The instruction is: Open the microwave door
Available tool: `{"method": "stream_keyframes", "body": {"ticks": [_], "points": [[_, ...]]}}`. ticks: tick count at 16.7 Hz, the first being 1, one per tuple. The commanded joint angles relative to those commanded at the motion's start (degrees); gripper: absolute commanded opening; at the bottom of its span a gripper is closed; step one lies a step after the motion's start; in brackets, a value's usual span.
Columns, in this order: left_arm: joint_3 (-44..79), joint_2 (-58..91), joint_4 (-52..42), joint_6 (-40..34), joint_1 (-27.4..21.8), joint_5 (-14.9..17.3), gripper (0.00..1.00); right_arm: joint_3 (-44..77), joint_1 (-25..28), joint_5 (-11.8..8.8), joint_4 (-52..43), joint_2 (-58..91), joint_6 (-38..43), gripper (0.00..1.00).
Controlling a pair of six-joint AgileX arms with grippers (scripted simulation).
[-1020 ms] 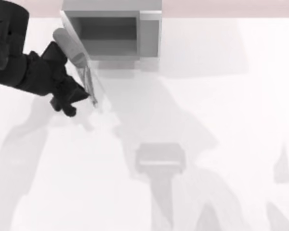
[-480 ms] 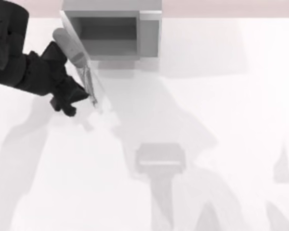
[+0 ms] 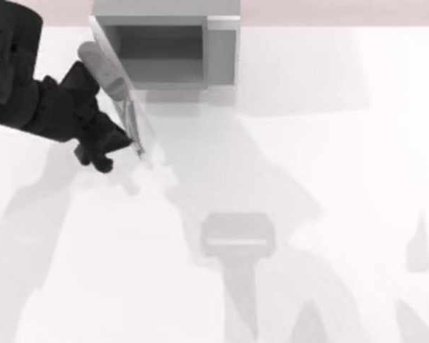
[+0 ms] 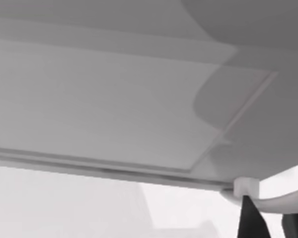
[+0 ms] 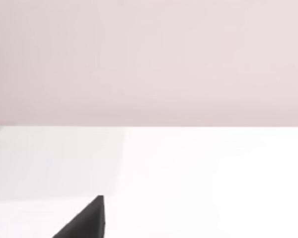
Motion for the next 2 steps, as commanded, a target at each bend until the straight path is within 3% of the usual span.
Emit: {"method": "stream_keyframes", "body": {"ticks": [2], "points": [[0.0,0.0,0.0,0.0,0.0,0.0,0.0,0.0,0.0,0.0,0.0,0.0,0.0,1.0]]}}
